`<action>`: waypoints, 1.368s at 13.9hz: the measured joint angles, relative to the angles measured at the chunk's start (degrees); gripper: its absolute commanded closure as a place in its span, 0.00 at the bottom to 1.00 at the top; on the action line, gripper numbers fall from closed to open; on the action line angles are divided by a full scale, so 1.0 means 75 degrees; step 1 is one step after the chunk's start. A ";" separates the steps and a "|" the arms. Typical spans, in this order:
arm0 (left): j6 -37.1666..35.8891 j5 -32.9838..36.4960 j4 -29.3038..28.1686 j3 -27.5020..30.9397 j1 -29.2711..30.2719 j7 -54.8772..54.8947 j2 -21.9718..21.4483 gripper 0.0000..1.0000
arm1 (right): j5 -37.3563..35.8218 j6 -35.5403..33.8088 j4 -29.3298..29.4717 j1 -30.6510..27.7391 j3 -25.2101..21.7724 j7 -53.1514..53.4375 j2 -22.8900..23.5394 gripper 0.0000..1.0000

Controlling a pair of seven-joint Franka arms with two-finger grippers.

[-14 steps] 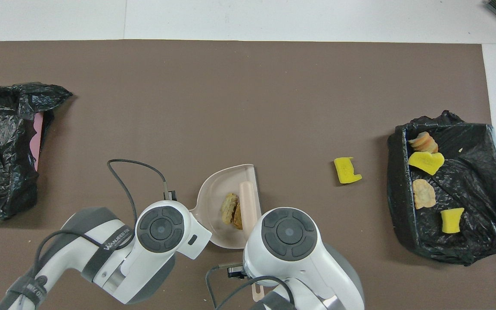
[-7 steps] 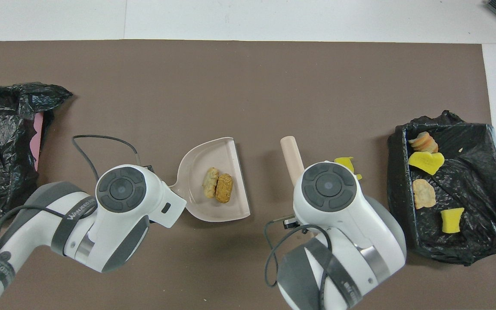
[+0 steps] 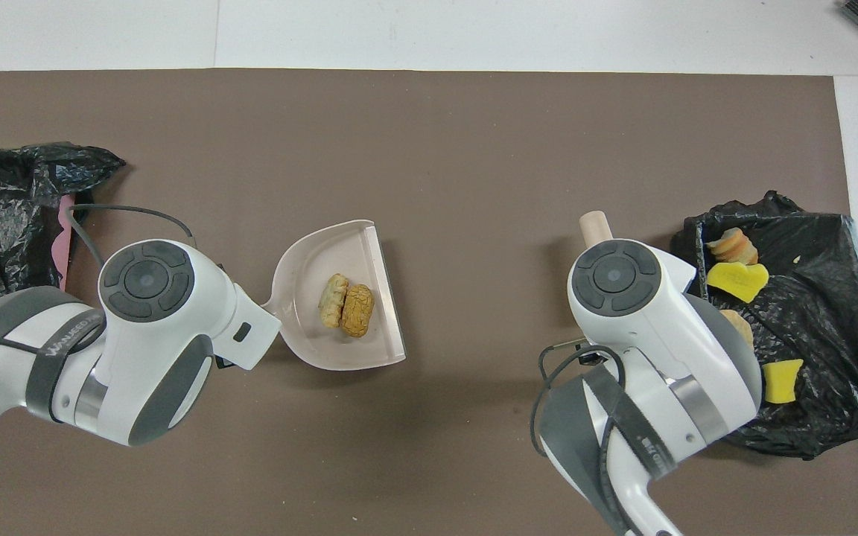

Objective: Sweep and dump trash in bin
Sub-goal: 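Sweep the yellow piece toward the dustpan with the right gripper's brush, then push the yellow piece into the dustpan with the right gripper's brush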

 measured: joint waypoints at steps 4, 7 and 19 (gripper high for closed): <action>-0.0196 0.0109 -0.0059 -0.0087 -0.0037 -0.0138 -0.0087 1.00 | -0.0007 0.0009 -0.0303 -0.0603 -0.0002 -0.0061 -0.0004 1.00; -0.0286 0.0562 -0.0144 -0.0106 -0.0351 -0.0773 -0.0105 1.00 | -0.0005 0.0202 -0.0747 -0.0659 0.0009 -0.0076 -0.0066 1.00; -0.0326 0.1093 -0.0677 -0.0135 -0.1199 -0.2355 -0.0107 1.00 | 0.2523 0.0773 -0.1112 0.0581 0.0123 -0.0334 -0.0139 1.00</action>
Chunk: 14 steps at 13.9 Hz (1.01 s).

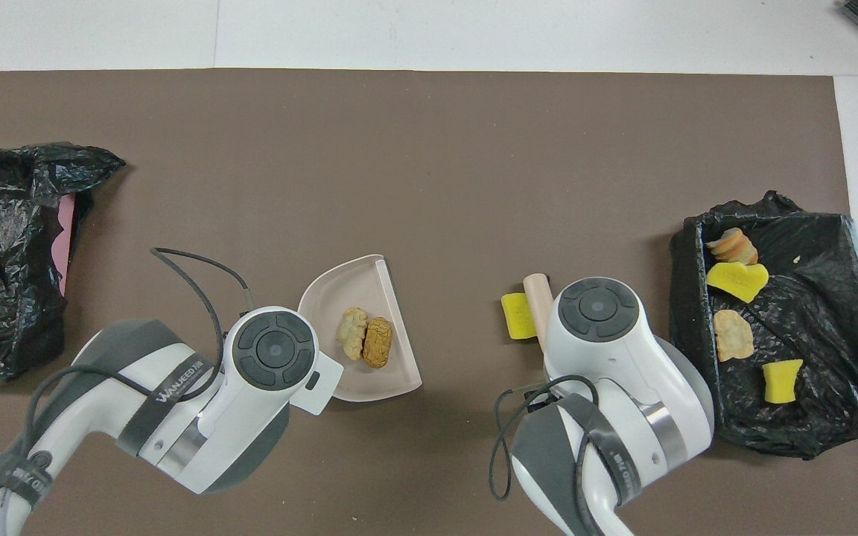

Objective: Sweep and dump trash in bin
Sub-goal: 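Push the yellow piece into the dustpan with the right gripper's brush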

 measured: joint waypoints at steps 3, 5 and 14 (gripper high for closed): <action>0.0254 0.0000 -0.0179 -0.0004 -0.0050 -0.0009 -0.0031 1.00 | 0.0712 0.0169 0.0124 0.0518 0.0009 0.0032 0.0001 1.00; 0.0493 0.0000 -0.0337 -0.0015 -0.0211 -0.0032 -0.0085 1.00 | 0.0997 0.0177 0.0234 0.0832 0.0012 0.0145 0.0001 1.00; 0.1492 -0.0037 -0.0632 -0.0028 -0.0601 0.0143 -0.0094 1.00 | 0.1533 0.0280 0.0750 0.1878 0.0025 0.0542 -0.0002 1.00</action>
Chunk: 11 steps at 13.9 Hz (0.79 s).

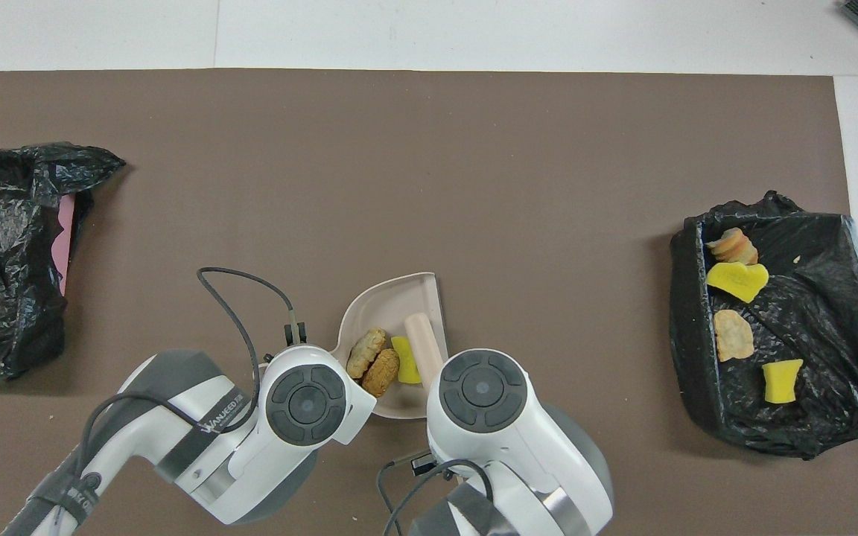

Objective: Sweep and dump trash in bin
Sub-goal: 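Push the yellow piece into the dustpan with the right gripper's brush, then carry the loaded dustpan to the black bag with the left gripper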

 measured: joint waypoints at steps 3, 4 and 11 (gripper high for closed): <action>0.0271 -0.0668 -0.0026 0.0078 0.0130 0.0614 0.0082 1.00 | 0.0026 -0.0138 0.0326 -0.0021 -0.0024 0.0000 -0.0030 1.00; 0.0335 -0.0950 -0.0024 0.0093 0.0266 0.0937 0.0140 1.00 | 0.0030 -0.0248 0.0468 -0.0026 -0.0037 0.0000 -0.0043 1.00; 0.0775 -0.1581 -0.0012 0.0113 0.0743 0.1541 0.0287 1.00 | 0.0037 -0.1027 0.0871 -0.0044 -0.0083 0.0005 -0.0315 1.00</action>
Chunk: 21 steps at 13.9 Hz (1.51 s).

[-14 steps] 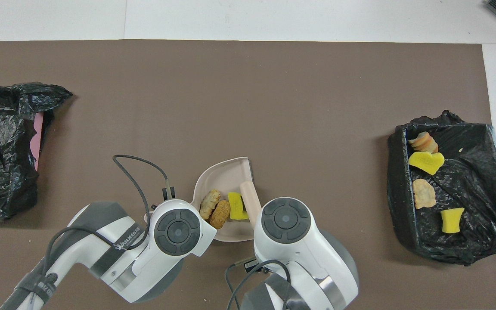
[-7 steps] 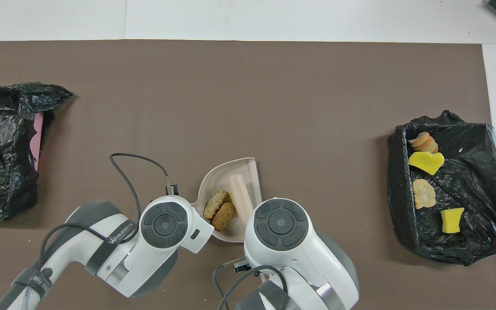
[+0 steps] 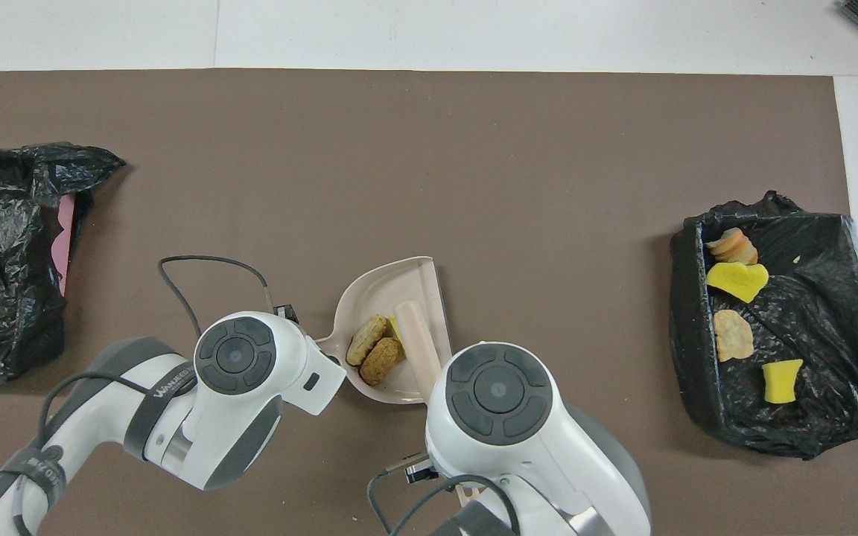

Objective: Sweep and dump trash in bin
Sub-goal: 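Carry the loaded dustpan to the black bag with the left gripper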

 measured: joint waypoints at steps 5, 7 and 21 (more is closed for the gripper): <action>0.0043 -0.0027 0.0187 0.0018 0.0877 0.0877 0.0117 1.00 | 0.0000 -0.0079 -0.0040 0.0000 -0.0003 0.0000 -0.0008 1.00; -0.0096 -0.0061 0.0395 0.0040 0.1379 0.1434 0.0132 1.00 | 0.0000 -0.0095 -0.0095 0.0000 -0.0004 0.0001 -0.0017 1.00; -0.3313 -0.0492 0.4291 0.0097 0.4022 0.4452 0.0626 1.00 | 0.0048 0.2565 -0.2149 0.2047 0.0226 0.3495 -0.0440 1.00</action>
